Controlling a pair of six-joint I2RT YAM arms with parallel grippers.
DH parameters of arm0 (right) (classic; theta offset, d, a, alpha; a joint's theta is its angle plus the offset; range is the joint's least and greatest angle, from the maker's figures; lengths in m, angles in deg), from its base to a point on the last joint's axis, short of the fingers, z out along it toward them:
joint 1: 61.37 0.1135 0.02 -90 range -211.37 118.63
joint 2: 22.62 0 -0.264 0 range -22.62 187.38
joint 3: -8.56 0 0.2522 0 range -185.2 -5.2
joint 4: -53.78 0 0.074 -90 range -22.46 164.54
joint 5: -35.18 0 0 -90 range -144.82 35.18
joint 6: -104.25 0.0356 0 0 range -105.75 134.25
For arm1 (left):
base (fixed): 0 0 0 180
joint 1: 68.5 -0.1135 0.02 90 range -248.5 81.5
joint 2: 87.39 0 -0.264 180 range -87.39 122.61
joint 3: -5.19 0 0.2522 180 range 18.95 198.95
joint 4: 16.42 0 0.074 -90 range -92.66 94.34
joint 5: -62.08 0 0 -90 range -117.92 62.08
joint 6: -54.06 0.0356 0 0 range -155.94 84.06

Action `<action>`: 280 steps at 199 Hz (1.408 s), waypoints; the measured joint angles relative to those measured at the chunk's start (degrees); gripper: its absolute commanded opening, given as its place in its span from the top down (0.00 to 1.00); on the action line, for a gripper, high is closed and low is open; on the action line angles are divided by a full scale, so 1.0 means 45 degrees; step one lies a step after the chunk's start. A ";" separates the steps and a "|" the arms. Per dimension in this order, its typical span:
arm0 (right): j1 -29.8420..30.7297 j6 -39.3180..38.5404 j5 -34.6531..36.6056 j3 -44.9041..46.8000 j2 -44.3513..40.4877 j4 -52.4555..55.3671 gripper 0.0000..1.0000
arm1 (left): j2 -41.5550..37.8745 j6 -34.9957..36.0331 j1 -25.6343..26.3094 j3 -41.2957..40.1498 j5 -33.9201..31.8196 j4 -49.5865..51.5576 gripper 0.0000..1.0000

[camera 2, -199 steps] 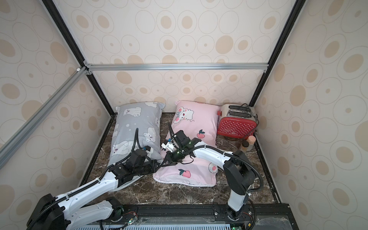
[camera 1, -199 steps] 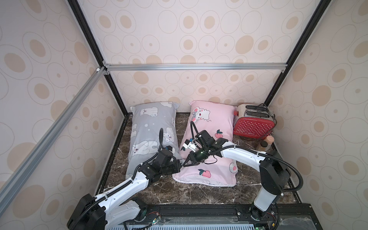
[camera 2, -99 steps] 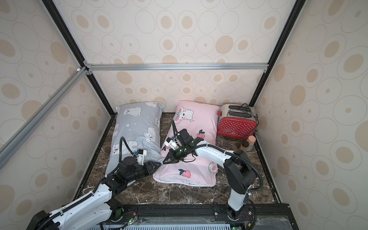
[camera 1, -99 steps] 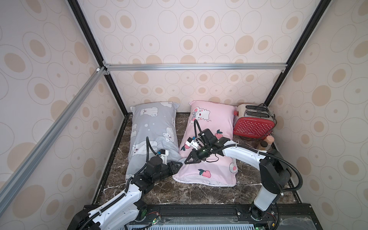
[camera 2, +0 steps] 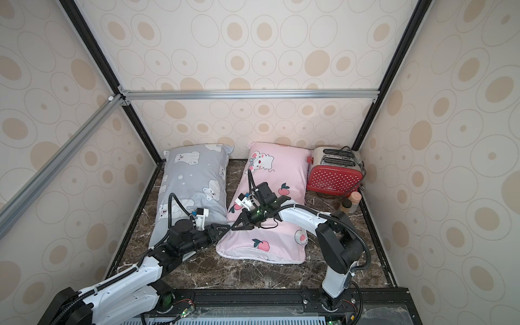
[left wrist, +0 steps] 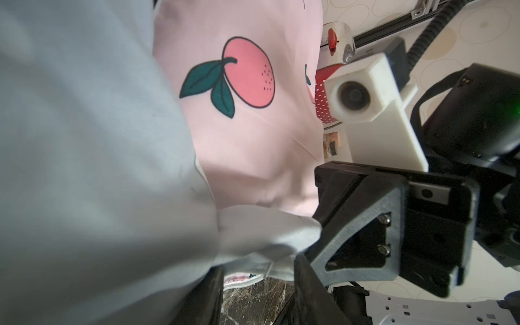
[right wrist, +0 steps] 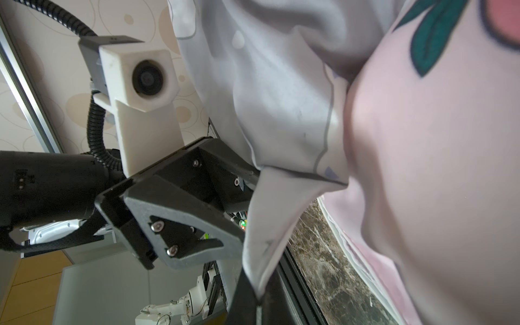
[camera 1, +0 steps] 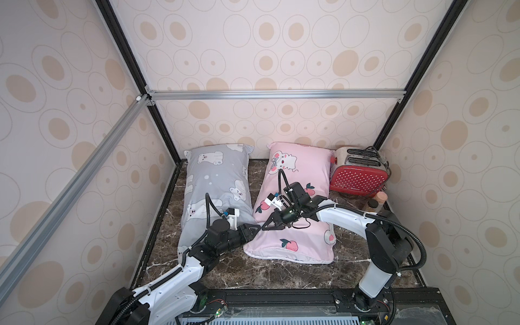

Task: Zip up pillowcases
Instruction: Zip the zipper on the pillowcase.

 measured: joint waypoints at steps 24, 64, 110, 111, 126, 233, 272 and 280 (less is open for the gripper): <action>-0.0019 0.0112 -0.0019 0.0000 0.0000 -0.0141 1.00 | 0.0136 -0.0228 0.0000 0.0000 -0.0005 -0.0359 0.62; -0.0019 0.0282 -0.0034 0.0000 0.0000 -0.0291 1.00 | 0.0136 -0.0316 0.0000 0.0000 0.0000 -0.0413 0.70; -0.0019 0.0316 -0.0015 0.0000 0.0000 -0.0321 1.00 | 0.0136 -0.0306 0.0000 0.0010 0.0015 -0.0296 0.71; -0.0019 0.0316 -0.0010 0.0000 0.0000 -0.0316 1.00 | 0.0136 -0.0306 0.0000 0.0010 0.0015 -0.0296 0.72; -0.0019 0.0301 -0.0005 0.0000 0.0000 -0.0306 1.00 | 0.0131 -0.0277 0.0000 0.0034 0.0015 -0.0194 0.72; -0.0029 0.0194 0.0189 0.0000 0.0000 -0.0185 1.00 | 0.0136 -0.0223 0.0000 0.0374 0.0087 0.0209 0.81; -0.0029 0.0199 0.0204 0.0000 0.0005 -0.0189 1.00 | 0.0204 -0.0170 0.0000 0.0389 0.0131 0.0296 0.86; -0.0029 0.0199 0.0204 0.0000 0.0000 -0.0189 1.00 | 0.0257 -0.0160 0.0000 0.0403 0.0131 0.0316 0.87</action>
